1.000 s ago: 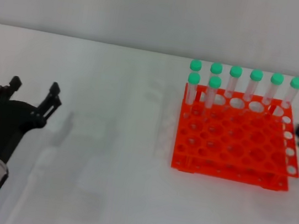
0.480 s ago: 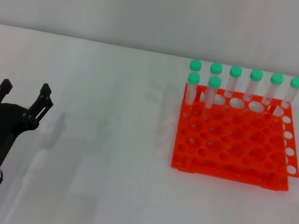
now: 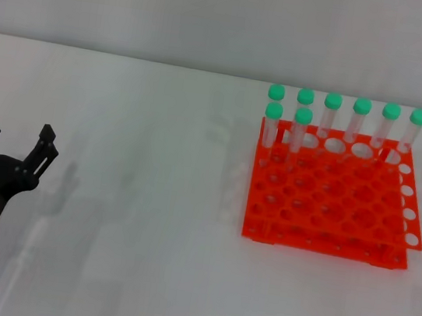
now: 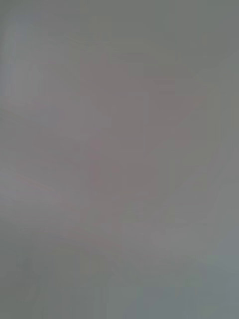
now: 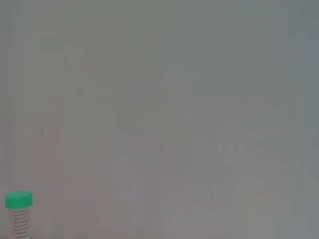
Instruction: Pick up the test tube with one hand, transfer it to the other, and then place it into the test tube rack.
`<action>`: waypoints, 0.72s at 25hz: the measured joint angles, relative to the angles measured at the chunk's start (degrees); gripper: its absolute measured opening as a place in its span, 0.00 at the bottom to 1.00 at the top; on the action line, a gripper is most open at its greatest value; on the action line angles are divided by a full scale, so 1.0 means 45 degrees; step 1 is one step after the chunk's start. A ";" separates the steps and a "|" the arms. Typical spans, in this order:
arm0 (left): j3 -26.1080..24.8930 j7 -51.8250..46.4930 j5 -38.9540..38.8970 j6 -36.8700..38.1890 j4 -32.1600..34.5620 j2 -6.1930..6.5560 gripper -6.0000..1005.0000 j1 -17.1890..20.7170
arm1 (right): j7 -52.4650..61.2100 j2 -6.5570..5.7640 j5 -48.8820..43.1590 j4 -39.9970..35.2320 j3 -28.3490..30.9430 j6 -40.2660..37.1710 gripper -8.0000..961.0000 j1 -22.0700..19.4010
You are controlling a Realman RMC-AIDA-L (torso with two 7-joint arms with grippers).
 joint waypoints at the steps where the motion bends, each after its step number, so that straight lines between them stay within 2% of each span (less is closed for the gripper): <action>1: -0.0001 -0.0047 -0.0020 -0.0001 -0.0004 0.0002 0.88 0.0002 | -0.0001 0.0001 0.0000 0.0012 -0.0001 0.0005 0.91 0.0008; 8: -0.0011 -0.0817 -0.0135 -0.0005 0.0009 0.0002 0.88 -0.0010 | 0.0000 -0.0020 0.0009 0.0025 -0.0002 0.0002 0.91 -0.0033; 18: -0.0012 -0.0781 -0.0142 -0.0096 -0.0178 0.0009 0.88 -0.0382 | -0.0119 -0.0026 0.0009 0.0170 -0.0002 -0.0031 0.91 0.0085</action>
